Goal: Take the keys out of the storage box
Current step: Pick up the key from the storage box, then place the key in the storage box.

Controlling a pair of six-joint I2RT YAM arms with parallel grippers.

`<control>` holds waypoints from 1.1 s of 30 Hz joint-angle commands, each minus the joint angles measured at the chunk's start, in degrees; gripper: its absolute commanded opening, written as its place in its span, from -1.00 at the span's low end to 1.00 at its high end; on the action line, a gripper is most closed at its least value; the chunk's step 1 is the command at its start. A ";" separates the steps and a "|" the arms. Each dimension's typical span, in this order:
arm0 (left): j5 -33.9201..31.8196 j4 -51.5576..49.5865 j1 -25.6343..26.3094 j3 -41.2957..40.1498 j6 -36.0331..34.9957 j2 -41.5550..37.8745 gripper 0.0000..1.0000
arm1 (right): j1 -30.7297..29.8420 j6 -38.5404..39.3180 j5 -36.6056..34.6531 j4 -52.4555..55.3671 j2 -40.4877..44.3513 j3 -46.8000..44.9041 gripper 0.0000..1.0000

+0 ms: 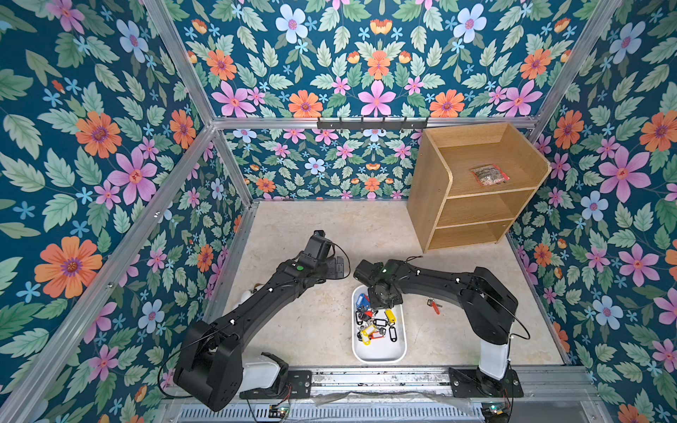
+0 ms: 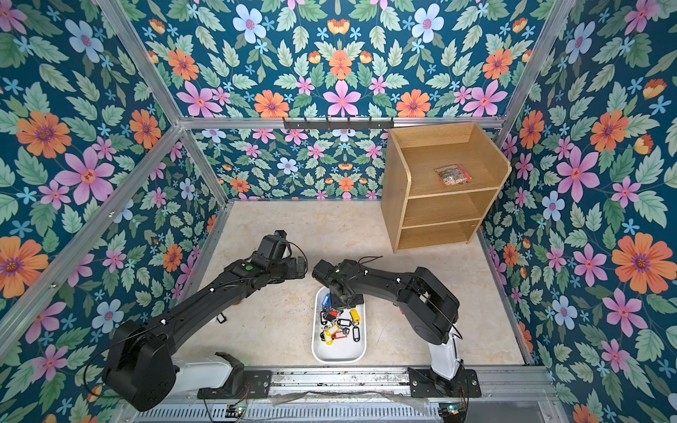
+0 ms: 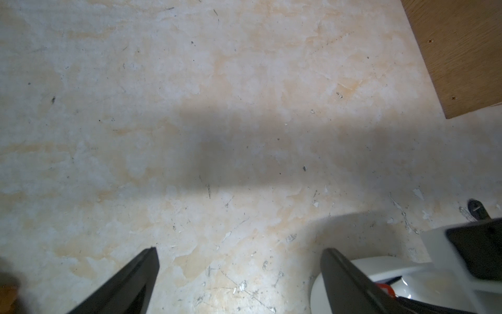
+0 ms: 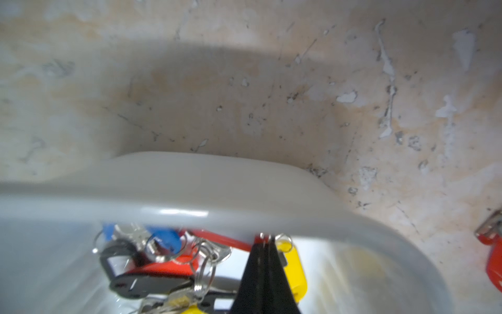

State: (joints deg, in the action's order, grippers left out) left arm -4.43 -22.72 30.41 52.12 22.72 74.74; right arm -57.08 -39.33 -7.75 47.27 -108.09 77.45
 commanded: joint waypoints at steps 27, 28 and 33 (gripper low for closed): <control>0.05 0.13 0.12 0.43 0.22 0.49 0.99 | 0.04 0.77 6.03 -1.80 9.62 -5.03 -1.00; -0.12 0.01 0.08 0.42 0.22 0.49 0.99 | -0.32 0.58 4.60 -0.58 7.60 -4.16 -1.00; -0.14 0.04 0.16 0.35 0.21 0.49 0.99 | -1.10 0.02 2.48 0.33 3.64 -2.62 -0.71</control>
State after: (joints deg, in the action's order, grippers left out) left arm -4.43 -22.72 30.52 52.12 22.72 75.11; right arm -57.89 -39.13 -2.42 45.12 -103.83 74.24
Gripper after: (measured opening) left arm 0.993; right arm 0.072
